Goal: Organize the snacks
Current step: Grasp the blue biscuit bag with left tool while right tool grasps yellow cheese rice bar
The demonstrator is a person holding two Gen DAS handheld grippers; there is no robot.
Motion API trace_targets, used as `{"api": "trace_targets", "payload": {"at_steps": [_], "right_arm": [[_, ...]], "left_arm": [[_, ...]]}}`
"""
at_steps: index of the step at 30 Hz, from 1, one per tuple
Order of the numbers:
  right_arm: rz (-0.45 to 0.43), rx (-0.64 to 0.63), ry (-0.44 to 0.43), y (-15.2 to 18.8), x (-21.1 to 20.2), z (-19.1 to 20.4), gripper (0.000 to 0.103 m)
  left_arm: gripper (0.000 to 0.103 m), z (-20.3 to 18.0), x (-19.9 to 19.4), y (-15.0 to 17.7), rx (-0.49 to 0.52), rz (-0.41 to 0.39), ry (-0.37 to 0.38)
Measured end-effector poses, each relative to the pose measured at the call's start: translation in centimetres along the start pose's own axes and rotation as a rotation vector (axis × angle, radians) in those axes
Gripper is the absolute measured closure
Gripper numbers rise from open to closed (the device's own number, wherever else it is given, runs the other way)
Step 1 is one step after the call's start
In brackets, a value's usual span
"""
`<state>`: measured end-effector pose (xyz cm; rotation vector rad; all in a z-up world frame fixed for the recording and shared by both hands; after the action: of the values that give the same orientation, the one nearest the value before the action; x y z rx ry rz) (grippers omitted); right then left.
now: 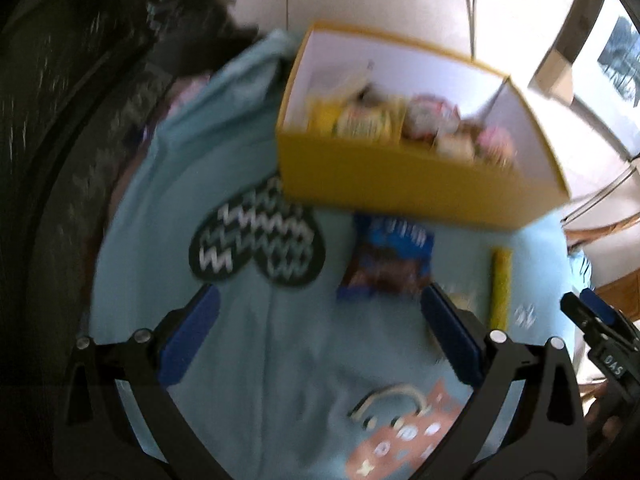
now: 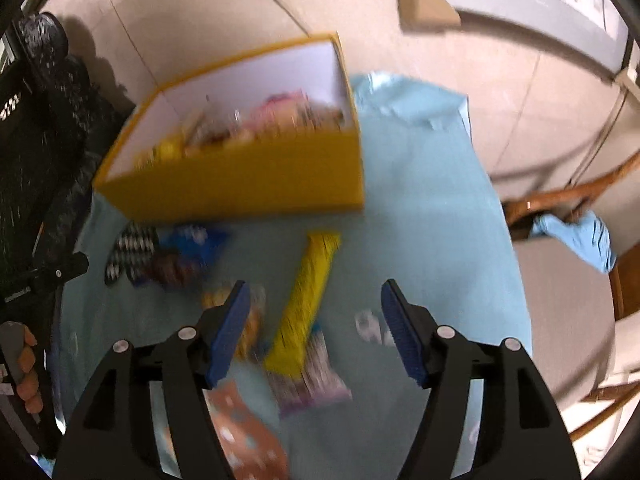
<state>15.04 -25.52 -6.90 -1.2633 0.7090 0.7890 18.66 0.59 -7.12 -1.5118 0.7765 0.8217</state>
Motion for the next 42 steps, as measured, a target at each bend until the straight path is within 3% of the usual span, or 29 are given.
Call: {"api": "trace_targets", "payload": {"at_steps": [7,14,20,21,23,25,29,34,37,39,41,42], "right_arm": [[0.065,0.026,0.011,3.9,-0.2,-1.7,0.035],[0.053,0.033,0.018,4.0,-0.2,-2.4,0.035],[0.07,0.044,0.011,3.8,0.8,-2.7,0.035],[0.074,0.043,0.009,3.7,1.0,-2.7,0.035],[0.081,0.038,0.008,3.6,1.6,-2.4,0.035],[0.088,0.033,0.003,3.3,2.2,-2.1,0.035],[0.099,0.033,-0.025,2.3,3.5,-1.0,0.035],[0.165,0.064,-0.064,0.8,6.6,1.0,0.035],[0.2,0.023,-0.011,0.7,8.4,1.9,0.035],[0.232,-0.028,0.033,1.1,9.6,2.4,0.04],[0.288,-0.06,0.063,1.9,10.7,2.7,0.06],[0.297,-0.075,0.067,2.2,11.0,2.8,0.06]], "left_arm": [[0.002,-1.1,1.9,2.8,0.008,0.053,0.022],[0.002,-4.6,4.5,0.9,0.034,0.052,0.041],[0.003,-6.2,7.9,-0.7,0.052,0.098,0.027],[0.006,-6.4,8.7,-0.7,0.054,0.115,0.026],[0.024,-6.5,10.3,-0.3,0.056,0.164,0.027],[0.028,-6.4,11.2,0.0,0.049,0.181,0.047],[0.045,-6.1,11.3,0.4,0.029,0.166,0.074],[0.05,-5.3,10.7,1.1,0.026,0.162,0.098],[0.05,-5.0,10.7,1.3,0.025,0.164,0.103],[0.05,-4.9,10.9,1.3,0.029,0.166,0.101],[0.048,-5.1,11.1,1.2,0.034,0.173,0.094],[0.047,-5.1,11.2,1.2,0.036,0.175,0.091]]}}
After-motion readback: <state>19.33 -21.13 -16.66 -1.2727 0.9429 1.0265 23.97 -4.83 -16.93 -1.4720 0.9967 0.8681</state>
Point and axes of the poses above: each gripper's, at about its wrist camera, not at the fingertips, and x roughly the way its jaws point, z to its left, y to its underside, the point moved 5 cm from there along x, roughly the way its jaws point, and after that the axes turned 7 degrees about -z, right-handed, at the moved point
